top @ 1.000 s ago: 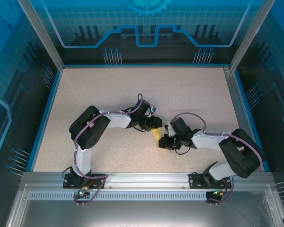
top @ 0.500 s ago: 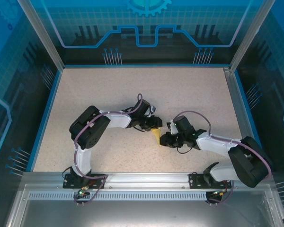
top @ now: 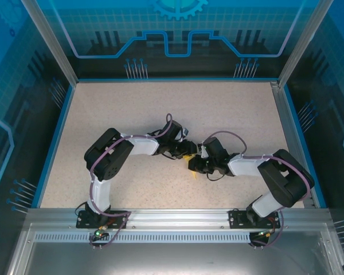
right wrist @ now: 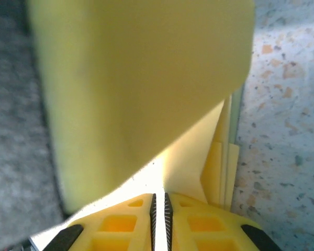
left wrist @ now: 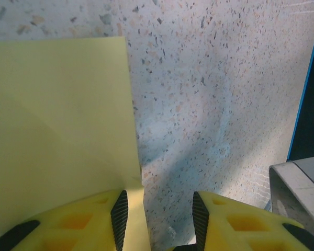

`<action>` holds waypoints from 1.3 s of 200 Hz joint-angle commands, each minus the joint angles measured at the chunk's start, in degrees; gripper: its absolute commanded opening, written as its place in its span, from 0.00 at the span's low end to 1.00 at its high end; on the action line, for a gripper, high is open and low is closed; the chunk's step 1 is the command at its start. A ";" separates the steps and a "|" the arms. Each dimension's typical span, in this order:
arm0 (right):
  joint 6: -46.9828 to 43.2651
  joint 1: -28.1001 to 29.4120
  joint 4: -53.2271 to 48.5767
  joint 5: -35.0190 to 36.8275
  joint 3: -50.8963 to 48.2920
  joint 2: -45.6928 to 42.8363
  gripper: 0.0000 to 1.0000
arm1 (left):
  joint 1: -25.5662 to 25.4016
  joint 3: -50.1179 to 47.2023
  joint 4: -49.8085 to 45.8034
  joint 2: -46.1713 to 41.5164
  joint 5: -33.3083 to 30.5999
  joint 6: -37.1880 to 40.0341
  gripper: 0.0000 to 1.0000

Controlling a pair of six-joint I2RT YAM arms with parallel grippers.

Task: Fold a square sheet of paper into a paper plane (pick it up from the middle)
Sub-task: Fold the wing for the fifth time at the center of the table.

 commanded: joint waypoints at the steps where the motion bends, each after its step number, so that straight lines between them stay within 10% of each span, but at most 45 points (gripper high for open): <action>1: -3.71 -1.51 -4.31 0.36 -1.45 0.57 0.14 | -0.13 -0.22 -4.47 0.73 -0.84 0.51 0.44; 74: -6.86 -4.62 -1.54 -9.41 -4.31 7.05 0.10 | 0.85 -1.23 -6.37 -13.92 -5.90 2.34 0.62; 140: -7.76 -6.02 -2.91 -10.83 -3.19 6.98 0.10 | 0.61 -10.99 1.42 -14.82 -6.07 0.72 0.41; 260: -7.90 -6.64 -2.64 -11.91 -3.21 10.18 0.10 | 0.30 -10.15 9.92 -4.61 -6.94 -0.76 0.39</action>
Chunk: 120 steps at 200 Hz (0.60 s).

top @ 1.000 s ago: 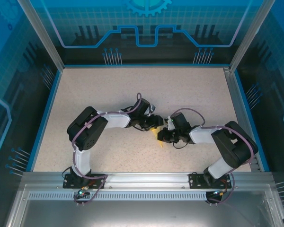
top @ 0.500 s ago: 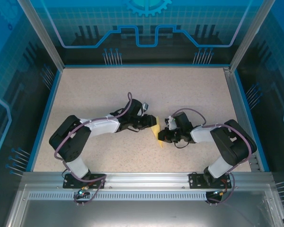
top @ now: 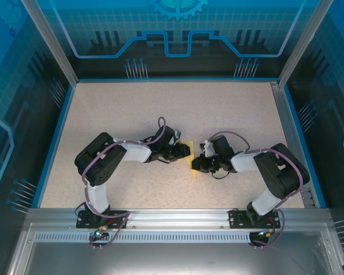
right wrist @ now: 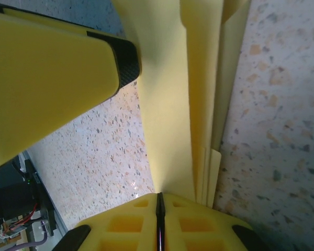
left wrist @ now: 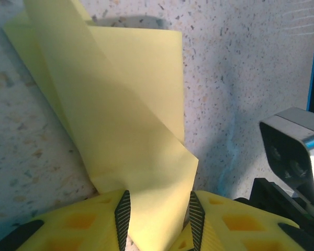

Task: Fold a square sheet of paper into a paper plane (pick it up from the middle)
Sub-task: Fold the wing for the fifth time at the center of the table.

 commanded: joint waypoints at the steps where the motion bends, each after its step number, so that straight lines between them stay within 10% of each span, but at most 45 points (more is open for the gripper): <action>1: -1.50 0.83 -6.46 3.07 -2.12 4.92 0.10 | -0.11 0.91 0.63 1.70 -1.23 -0.51 0.39; 120: -4.76 0.35 -12.23 2.81 -1.05 4.37 0.08 | 2.09 5.36 -4.18 3.38 -3.33 2.06 0.40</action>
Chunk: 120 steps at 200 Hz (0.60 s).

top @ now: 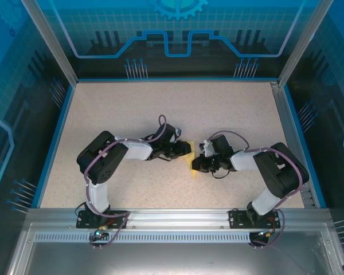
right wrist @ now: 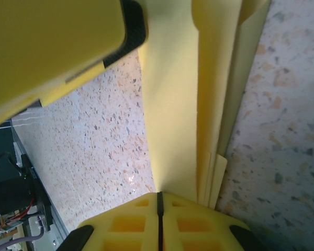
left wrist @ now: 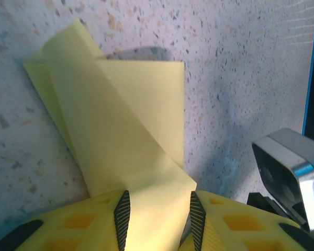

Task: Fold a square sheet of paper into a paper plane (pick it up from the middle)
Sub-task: Fold the wing for the fifth time at the center of the table.

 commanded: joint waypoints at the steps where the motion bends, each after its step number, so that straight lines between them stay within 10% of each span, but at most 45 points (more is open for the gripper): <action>1: -2.36 0.44 -9.47 3.05 -2.28 4.13 0.08 | 1.09 2.45 -3.15 1.71 -2.80 1.82 0.40; 120: -5.02 -0.84 -12.24 1.86 -2.75 2.30 0.08 | 4.54 9.50 -11.11 5.05 -5.00 6.96 0.40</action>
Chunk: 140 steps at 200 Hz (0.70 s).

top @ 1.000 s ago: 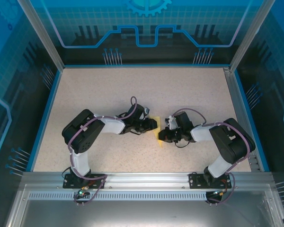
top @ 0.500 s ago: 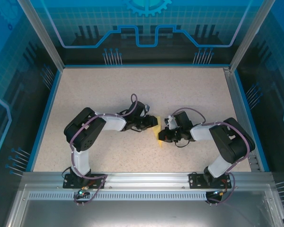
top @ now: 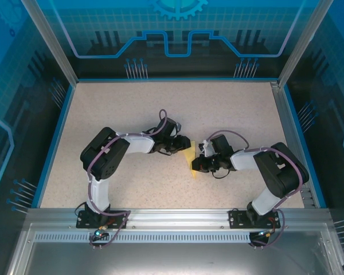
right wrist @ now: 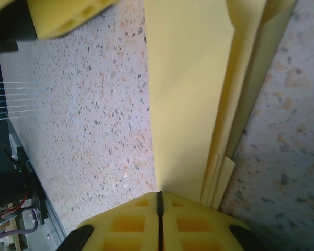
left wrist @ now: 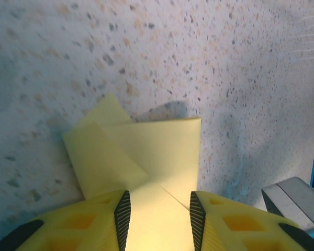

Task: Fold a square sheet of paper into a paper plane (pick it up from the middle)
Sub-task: Fold the wing for the fifth time at the center of the table.

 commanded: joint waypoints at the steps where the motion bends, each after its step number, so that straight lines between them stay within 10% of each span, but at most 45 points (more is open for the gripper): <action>1: -1.89 -0.53 -10.68 2.32 -3.15 2.37 0.08 | 2.06 2.57 -4.38 1.81 -4.05 3.75 0.40; 76: -4.21 -1.61 -10.74 -0.07 -3.28 2.19 0.08 | 4.70 9.70 -11.57 3.97 -4.13 8.09 0.41; 140: -8.64 -1.76 -10.03 -6.72 -1.81 0.97 0.09 | 3.73 3.16 -10.34 -11.57 -0.89 6.47 0.44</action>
